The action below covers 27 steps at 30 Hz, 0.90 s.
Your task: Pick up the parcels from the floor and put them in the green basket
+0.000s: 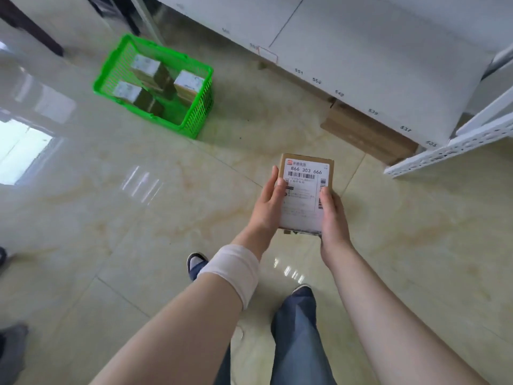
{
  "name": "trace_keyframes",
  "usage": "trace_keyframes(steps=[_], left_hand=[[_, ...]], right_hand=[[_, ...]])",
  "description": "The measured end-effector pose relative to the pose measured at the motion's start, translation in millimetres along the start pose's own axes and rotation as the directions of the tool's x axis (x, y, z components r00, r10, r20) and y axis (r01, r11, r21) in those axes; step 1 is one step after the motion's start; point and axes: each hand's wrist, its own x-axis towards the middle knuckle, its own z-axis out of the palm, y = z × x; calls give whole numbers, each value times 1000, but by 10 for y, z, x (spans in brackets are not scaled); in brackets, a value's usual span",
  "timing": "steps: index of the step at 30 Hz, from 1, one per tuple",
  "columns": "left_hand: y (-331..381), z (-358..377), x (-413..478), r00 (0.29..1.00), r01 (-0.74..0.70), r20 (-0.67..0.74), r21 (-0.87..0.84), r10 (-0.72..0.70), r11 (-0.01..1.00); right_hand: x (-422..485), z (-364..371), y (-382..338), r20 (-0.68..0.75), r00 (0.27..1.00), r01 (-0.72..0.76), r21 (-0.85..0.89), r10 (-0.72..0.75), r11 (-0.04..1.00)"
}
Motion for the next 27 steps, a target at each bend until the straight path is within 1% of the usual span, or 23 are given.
trace_keyframes(steps=[5, 8, 12, 18, 22, 27], left_hand=[[434, -1232, 111, 998, -34, -49, -60, 31, 998], [669, -1918, 205, 996, -42, -86, -82, 35, 996], [953, -2685, 425, 990, -64, -126, -67, 55, 996], [1489, -3421, 1031, 988, -105, -122, -63, 97, 992], [1827, -3775, 1547, 989, -89, -126, -63, 80, 994], [2094, -4166, 2339, 995, -29, -93, -53, 24, 998]], right_hand=[[-198, 1280, -13, 65, 998, 5, -46, -2, 999], [-267, 2027, 25, 111, 994, 14, -40, -9, 999], [-265, 2884, -20, 158, 987, 28, -64, -17, 998], [112, 3878, -250, 153, 987, 50, -67, -39, 996], [491, 4462, -416, 167, 986, 36, -57, -26, 998], [1081, 5097, -484, 122, 993, 15, -70, -6, 997]])
